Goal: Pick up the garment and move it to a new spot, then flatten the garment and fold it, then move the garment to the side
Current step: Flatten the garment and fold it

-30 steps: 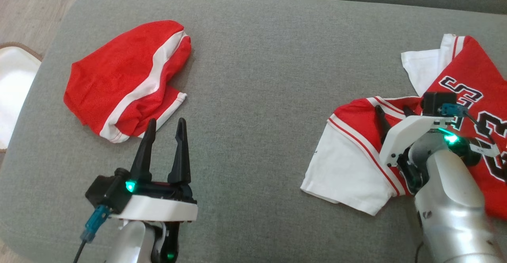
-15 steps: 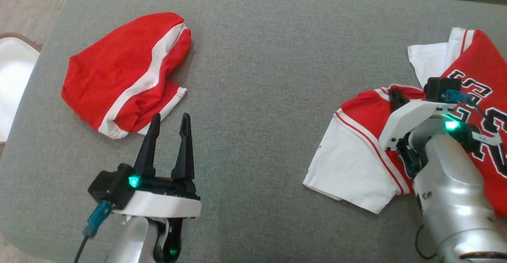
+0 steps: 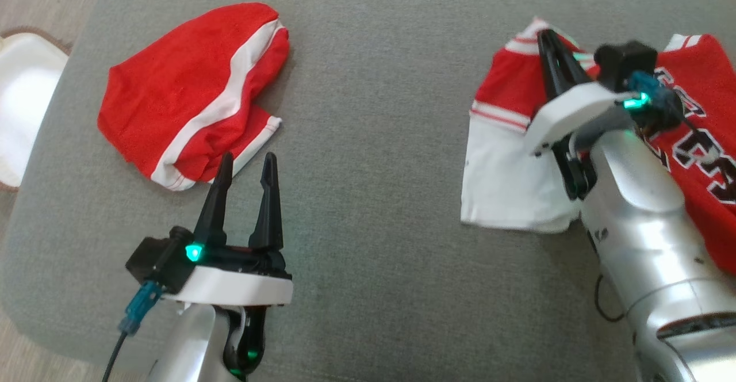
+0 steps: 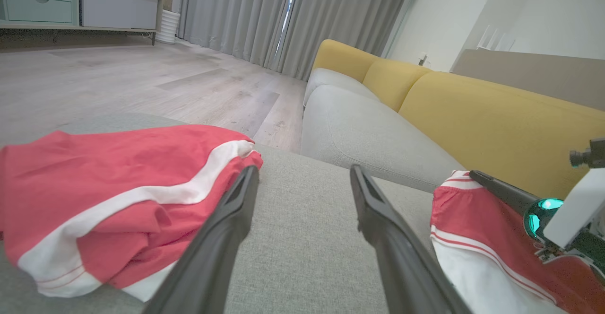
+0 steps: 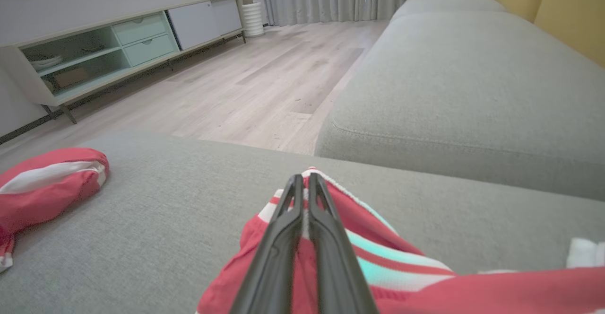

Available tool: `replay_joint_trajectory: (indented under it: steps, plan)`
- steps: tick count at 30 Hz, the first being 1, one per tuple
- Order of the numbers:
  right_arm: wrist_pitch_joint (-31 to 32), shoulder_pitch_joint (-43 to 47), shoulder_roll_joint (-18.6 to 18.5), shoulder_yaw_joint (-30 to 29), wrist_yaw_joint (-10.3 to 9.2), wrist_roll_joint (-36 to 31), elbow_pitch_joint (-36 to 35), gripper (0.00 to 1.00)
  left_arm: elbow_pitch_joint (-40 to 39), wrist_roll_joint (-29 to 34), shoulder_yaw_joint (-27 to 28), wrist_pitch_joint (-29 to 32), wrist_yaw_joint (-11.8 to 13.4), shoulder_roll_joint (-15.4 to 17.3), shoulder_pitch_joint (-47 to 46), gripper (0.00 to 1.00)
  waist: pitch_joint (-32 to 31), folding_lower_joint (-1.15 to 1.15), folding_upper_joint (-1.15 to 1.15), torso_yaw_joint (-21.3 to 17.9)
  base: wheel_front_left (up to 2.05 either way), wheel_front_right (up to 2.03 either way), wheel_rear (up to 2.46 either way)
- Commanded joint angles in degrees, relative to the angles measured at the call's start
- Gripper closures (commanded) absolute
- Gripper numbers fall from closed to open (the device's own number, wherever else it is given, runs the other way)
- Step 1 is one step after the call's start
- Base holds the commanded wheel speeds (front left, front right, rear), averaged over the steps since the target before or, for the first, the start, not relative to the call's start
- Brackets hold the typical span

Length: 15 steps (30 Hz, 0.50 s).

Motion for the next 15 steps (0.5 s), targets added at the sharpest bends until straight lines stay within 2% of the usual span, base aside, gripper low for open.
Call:
replay_joint_trajectory:
  steps: [1, 9, 10, 11, 15]
  plan:
    - [-1.04, -2.73, 1.01, 2.18, 0.4, 0.25, -1.85, 1.0, -1.7, -0.32, 1.25, -0.54, -0.04, 0.25, -2.22, 0.0, 0.25, 0.0, 0.0, 0.52, 0.0, 0.0, 0.0]
    - [-1.74, -6.21, 1.01, 7.71, 0.4, 1.51, -0.14, 1.0, -1.6, -0.74, 0.99, -0.54, 0.0, 0.25, -2.36, 0.0, 0.65, 0.0, 0.0, 1.83, 0.0, 0.0, 0.0]
    - [-1.73, -6.36, 1.01, 8.55, 0.4, 1.62, 0.75, 0.84, -1.57, -0.76, 0.99, -0.54, 0.04, 0.25, -2.36, 0.0, 0.64, 0.0, 0.0, 1.9, 0.0, 0.0, 0.0]
    - [-1.35, -6.41, 1.01, 9.21, 0.4, 1.73, 1.95, 0.0, -1.55, -0.78, 0.99, -0.54, 0.09, 0.25, -2.36, 0.0, 0.59, 0.0, 0.0, 1.94, 0.0, 0.0, 0.0]
    - [-0.12, -6.11, 1.01, 12.43, 0.4, 2.04, 4.86, 0.0, -1.5, -0.74, 1.35, -0.54, 0.34, 0.25, -2.17, 0.0, 0.02, 0.0, 0.0, 1.45, 0.0, 0.0, 0.0]
